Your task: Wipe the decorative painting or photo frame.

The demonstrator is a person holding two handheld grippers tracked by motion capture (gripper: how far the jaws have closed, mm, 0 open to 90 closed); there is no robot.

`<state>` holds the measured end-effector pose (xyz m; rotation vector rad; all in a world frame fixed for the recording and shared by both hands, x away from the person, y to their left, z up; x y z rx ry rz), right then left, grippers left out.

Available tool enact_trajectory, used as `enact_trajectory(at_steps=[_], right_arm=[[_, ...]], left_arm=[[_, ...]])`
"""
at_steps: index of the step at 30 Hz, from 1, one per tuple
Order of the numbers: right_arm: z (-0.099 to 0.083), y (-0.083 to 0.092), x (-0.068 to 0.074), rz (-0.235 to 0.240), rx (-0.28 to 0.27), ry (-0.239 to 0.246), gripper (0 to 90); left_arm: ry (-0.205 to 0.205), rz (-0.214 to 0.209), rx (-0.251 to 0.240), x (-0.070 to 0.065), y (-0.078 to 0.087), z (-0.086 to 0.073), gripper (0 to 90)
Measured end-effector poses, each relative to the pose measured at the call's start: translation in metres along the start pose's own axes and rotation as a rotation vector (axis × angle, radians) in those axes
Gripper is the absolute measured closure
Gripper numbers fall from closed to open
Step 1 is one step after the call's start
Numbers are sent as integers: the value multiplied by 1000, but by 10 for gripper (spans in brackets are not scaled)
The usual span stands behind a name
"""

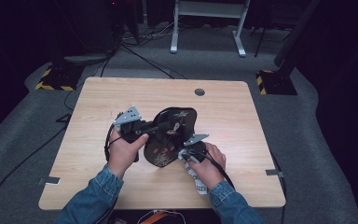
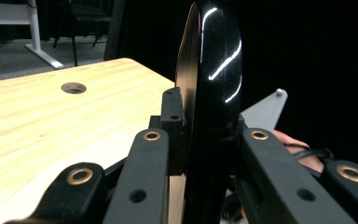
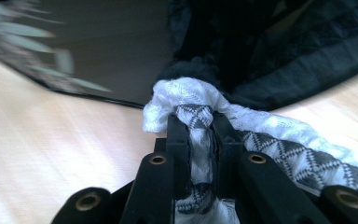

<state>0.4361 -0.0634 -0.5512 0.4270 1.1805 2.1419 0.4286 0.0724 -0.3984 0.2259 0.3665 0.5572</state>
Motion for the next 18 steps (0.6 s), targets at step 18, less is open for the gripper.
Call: enact_trajectory(at_steps=[18], right_arm=[[7,68,-22,-25,-186,-71,812]], left_arm=[[-20,-5,24,-3,2,1,795]])
Point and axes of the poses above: each handheld gripper's, and its own axes: y roughly backward along the jaws, z roughly out of its top, x roughly to its left, the point moved 9 cm from there along -y, roughly forward along the jaws, and after that the axes turned 4 degrees about x, right-handed, at the moved point
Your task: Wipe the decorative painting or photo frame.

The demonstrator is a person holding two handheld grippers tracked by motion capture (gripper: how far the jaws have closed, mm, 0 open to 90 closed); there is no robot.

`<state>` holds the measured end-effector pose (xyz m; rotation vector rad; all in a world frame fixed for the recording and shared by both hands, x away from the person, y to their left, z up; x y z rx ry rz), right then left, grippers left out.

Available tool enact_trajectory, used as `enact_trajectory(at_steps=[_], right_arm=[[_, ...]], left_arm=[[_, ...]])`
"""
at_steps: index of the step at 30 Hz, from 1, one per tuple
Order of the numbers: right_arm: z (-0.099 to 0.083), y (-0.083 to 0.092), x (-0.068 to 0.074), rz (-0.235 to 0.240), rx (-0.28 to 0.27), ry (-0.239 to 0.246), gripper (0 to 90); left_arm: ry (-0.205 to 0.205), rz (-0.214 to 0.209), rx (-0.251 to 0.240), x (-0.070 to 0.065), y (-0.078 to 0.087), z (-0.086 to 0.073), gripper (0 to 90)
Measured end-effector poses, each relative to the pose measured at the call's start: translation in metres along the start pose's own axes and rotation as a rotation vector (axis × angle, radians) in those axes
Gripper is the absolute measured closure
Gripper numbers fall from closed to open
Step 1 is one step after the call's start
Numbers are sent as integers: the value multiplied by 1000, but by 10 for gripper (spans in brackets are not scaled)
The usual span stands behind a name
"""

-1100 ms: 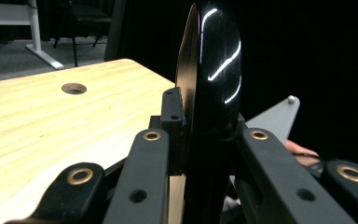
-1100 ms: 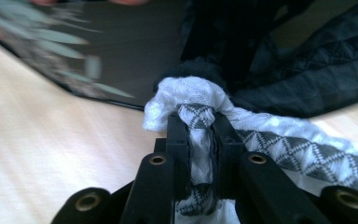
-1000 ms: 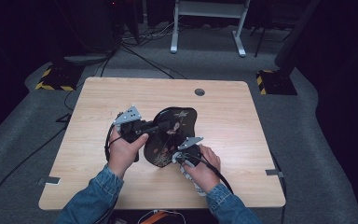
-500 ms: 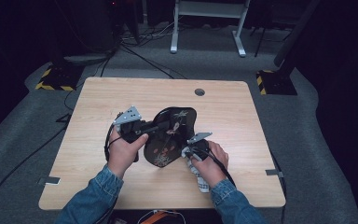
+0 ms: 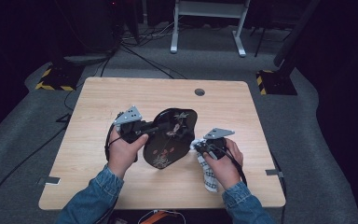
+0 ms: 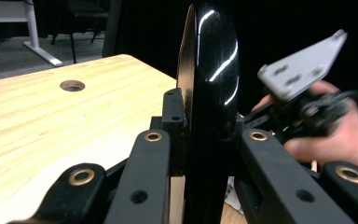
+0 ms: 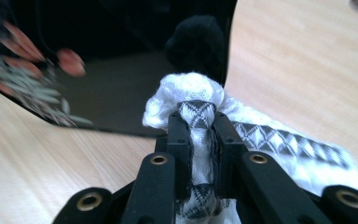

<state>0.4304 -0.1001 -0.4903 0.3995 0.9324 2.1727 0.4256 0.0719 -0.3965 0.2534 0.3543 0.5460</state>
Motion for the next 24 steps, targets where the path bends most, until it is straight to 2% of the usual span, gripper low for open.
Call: enact_trajectory(at_steps=[7,13,24], right_arm=[[25,38,1,3,-107,1,812],[39,53,2,13,-156,-1,812],[85,84,3,17,-256,34,811]], left_arm=[[-6,-6,-4,0,0,0,795],[-6,-12,-5,0,0,-1,794],[-7,-31,3,-3,1,-2,794]])
Point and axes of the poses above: each handheld gripper's, and its own axes: y roughly backward along the jaws, z roughly out of its top, x roughly to its left, the point moved 9 cm from there along -y, roughly forward along the jaws, and after that the axes turned 4 degrees about x, right-handed, at the moved point
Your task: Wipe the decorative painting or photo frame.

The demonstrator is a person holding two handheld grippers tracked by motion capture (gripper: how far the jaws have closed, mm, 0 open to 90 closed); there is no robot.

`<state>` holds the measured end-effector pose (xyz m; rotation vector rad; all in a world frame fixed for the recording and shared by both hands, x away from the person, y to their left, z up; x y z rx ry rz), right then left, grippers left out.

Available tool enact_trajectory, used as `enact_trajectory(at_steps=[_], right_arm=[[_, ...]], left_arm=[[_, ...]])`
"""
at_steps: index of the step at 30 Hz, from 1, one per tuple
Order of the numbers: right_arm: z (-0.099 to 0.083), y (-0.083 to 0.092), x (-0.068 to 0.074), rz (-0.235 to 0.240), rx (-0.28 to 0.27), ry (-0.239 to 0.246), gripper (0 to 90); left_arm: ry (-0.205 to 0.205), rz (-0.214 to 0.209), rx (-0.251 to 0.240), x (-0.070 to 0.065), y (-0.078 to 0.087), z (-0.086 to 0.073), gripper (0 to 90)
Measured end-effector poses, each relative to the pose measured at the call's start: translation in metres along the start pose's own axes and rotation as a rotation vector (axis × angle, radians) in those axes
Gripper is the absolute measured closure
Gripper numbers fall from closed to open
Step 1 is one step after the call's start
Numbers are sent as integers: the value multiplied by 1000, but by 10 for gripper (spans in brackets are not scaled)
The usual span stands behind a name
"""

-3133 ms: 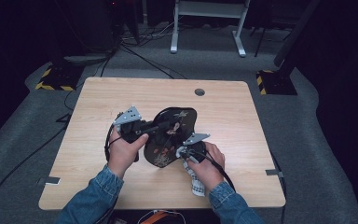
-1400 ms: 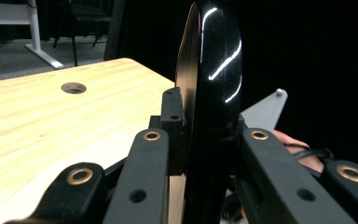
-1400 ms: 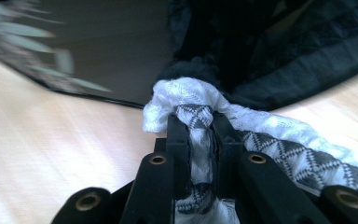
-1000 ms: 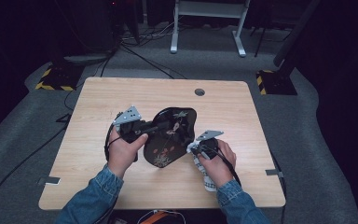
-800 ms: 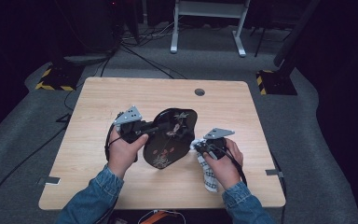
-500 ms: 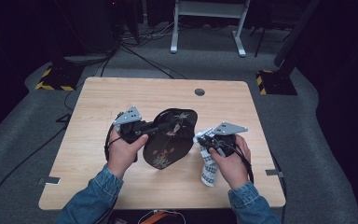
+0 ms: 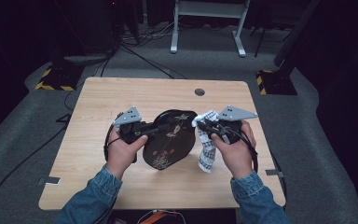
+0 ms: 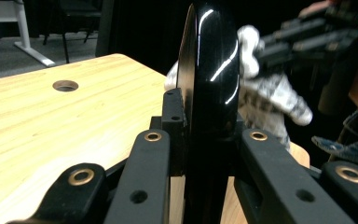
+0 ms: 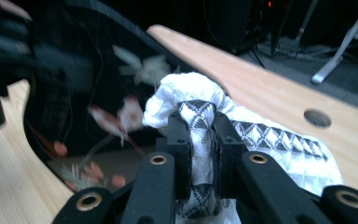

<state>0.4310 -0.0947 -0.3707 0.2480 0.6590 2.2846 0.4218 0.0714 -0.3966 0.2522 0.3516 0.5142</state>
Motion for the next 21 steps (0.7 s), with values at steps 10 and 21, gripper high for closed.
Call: enact_trajectory(at_steps=[10,21], right_arm=[[45,2,11,25,-72,37,811],[68,-20,35,85,-85,83,809]], left_arm=[[-11,-17,7,-2,-1,0,794],[-14,-16,10,-2,-1,0,794]])
Point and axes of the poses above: each handheld gripper's, and its own axes: y roughly backward along the jaws, z roughly out of its top, x roughly to its left, the point moved 9 cm from there along -y, roughly forward along the jaws, and after that the axes turned 4 degrees about x, right-handed, at the moved point
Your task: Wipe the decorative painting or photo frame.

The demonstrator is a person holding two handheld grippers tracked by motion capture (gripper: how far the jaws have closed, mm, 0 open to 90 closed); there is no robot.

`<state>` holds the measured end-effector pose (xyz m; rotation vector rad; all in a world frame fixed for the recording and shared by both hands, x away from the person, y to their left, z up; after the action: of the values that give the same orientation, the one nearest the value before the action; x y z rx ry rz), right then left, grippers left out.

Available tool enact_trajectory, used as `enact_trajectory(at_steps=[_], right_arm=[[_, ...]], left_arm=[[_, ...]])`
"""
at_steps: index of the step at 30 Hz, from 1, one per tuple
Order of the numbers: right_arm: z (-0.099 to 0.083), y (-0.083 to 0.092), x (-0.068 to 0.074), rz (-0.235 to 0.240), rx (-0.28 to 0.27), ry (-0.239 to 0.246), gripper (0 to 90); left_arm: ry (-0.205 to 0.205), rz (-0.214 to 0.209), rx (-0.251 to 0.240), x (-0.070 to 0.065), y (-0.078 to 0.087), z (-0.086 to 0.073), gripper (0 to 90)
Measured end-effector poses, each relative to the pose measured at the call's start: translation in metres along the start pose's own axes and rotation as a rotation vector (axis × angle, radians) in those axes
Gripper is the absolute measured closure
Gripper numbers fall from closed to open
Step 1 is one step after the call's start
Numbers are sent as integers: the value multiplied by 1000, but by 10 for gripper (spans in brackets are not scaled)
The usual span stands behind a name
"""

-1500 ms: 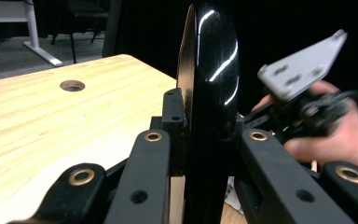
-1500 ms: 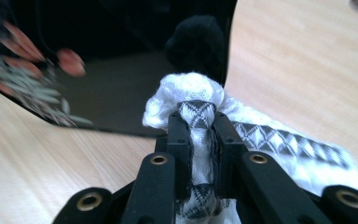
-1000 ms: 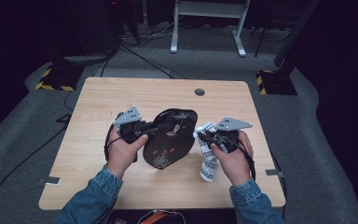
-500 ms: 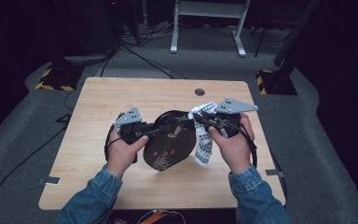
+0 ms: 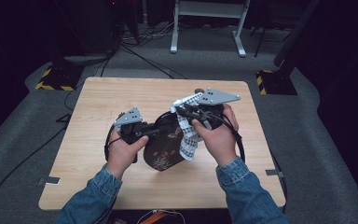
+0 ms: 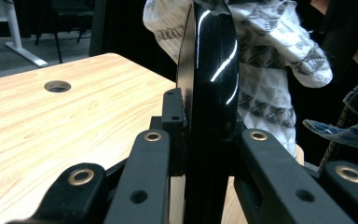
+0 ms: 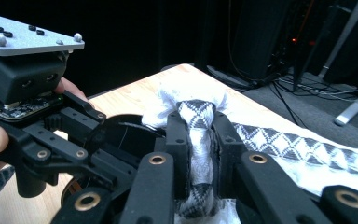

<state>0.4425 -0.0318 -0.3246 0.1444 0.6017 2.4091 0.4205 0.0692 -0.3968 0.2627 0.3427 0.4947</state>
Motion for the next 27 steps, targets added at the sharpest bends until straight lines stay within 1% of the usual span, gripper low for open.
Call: enact_trajectory(at_steps=[2,7,10,13,18,23,27], right_arm=[[2,-4,-1,4,-3,-2,808],[3,-8,-3,19,-17,-27,808],[1,-10,-5,30,-30,-52,810],[-1,-10,-8,26,-34,-67,811],[-10,-10,-18,13,-29,-103,812],[-17,-10,-26,-4,-15,-119,812],[-23,-8,-31,-22,5,-115,813]], left_arm=[[-4,1,1,0,0,0,795],[-9,5,3,0,0,0,795],[-9,5,2,0,0,0,796],[-8,7,2,0,0,0,796],[-2,5,-1,0,0,0,796],[1,4,-1,0,0,0,795],[3,2,-2,0,0,0,795]])
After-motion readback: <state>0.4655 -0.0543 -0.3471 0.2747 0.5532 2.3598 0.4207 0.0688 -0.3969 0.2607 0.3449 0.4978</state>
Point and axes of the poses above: each handheld gripper's, and its own axes: y roughly backward along the jaws, z roughly out of its top, x roughly to its left, the point moved 9 cm from there along -y, roughly forward along the jaws, and after that the axes turned 4 degrees about x, right-handed, at the moved point
